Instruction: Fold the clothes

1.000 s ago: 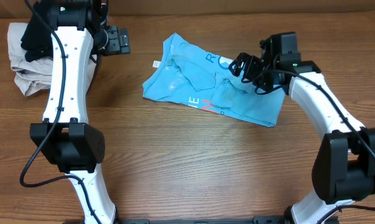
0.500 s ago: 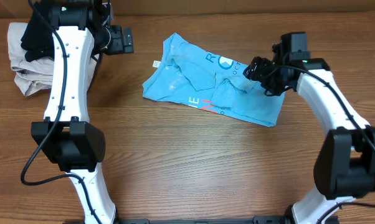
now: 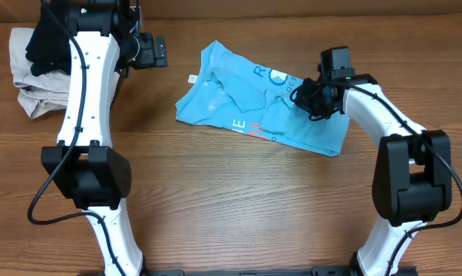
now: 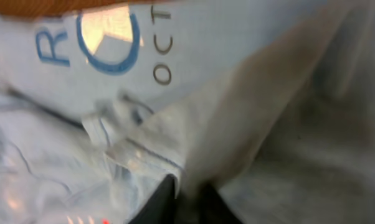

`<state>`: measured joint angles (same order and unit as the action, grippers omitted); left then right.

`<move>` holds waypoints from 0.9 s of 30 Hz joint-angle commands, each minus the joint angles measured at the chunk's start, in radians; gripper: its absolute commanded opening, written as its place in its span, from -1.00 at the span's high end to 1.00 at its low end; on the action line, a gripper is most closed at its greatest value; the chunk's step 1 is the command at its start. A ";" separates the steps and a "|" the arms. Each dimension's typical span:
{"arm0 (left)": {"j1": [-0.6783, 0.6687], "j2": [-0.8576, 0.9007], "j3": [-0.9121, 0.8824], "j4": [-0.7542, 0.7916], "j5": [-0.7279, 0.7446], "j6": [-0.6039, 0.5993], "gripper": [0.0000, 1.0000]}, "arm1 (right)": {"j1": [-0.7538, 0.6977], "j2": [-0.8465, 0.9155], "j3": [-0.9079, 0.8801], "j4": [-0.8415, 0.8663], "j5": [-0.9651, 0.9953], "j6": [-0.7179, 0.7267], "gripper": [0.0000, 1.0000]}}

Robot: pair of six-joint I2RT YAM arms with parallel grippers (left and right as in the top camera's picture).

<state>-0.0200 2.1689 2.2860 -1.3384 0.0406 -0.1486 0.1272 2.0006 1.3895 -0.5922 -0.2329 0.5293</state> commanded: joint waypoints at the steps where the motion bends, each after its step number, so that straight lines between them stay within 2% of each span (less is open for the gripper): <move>1: -0.008 0.013 0.024 0.001 0.001 0.023 -1.00 | 0.003 0.009 0.026 0.051 -0.021 0.023 0.92; 6: -0.006 0.013 0.024 0.003 0.001 0.023 -1.00 | 0.005 0.009 0.027 0.200 -0.109 0.035 0.92; 13: -0.010 0.016 0.023 0.035 0.005 0.022 -1.00 | 0.058 0.011 0.026 0.348 -0.056 0.048 0.92; 14: -0.011 0.018 0.023 0.039 0.005 0.022 -1.00 | 0.067 0.011 0.026 0.364 -0.042 0.047 0.51; 15: -0.012 0.018 0.023 0.042 0.005 0.022 -1.00 | 0.073 0.011 0.026 0.376 -0.033 0.045 -0.13; 17: -0.014 0.019 0.022 0.045 0.005 0.022 -0.99 | 0.077 0.010 0.026 0.381 -0.034 0.021 -0.77; 18: -0.014 0.019 0.020 0.046 0.005 0.022 -1.00 | 0.076 0.009 0.027 0.369 -0.034 0.020 -0.96; 21: -0.016 0.019 0.008 0.058 0.017 0.046 -0.99 | 0.059 -0.009 0.027 0.291 -0.051 0.016 -1.00; 27: -0.034 0.019 -0.116 0.201 0.196 0.282 -1.00 | -0.032 -0.135 0.027 0.016 -0.060 -0.082 -1.00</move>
<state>-0.0277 2.1727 2.2482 -1.1923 0.1143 -0.0330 0.1501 1.9823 1.3968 -0.5125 -0.2924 0.5201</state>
